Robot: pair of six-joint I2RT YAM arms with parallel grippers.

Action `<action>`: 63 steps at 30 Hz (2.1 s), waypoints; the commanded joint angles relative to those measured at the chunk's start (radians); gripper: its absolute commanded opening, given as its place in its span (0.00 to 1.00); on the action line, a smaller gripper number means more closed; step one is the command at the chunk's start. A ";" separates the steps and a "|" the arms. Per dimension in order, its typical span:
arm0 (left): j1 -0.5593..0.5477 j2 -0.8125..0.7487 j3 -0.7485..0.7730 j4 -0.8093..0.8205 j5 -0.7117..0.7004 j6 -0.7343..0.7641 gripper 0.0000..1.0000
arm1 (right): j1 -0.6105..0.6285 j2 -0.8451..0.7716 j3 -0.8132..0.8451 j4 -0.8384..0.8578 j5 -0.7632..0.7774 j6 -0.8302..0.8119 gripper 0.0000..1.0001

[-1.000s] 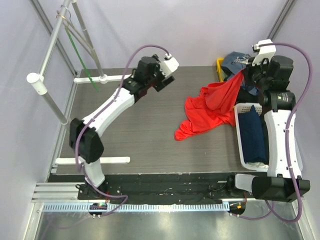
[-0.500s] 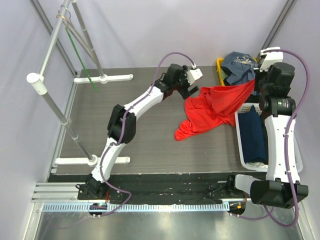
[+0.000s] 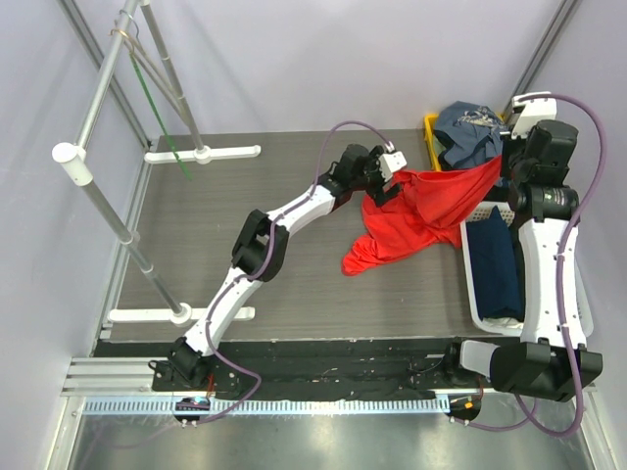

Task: Place the tank top on the hanger
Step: Adjust the tank top at the center of the board.

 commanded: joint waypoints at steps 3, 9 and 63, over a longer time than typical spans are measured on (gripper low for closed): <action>-0.036 0.058 0.083 0.141 -0.028 0.038 0.93 | -0.004 -0.073 -0.002 0.050 -0.023 0.029 0.01; -0.083 0.114 0.134 0.102 -0.074 0.151 0.95 | -0.003 -0.093 -0.007 0.046 -0.053 0.047 0.01; 0.099 -1.114 -0.185 -0.592 -0.695 0.234 0.00 | 0.036 0.106 0.728 -0.318 -0.821 0.197 0.01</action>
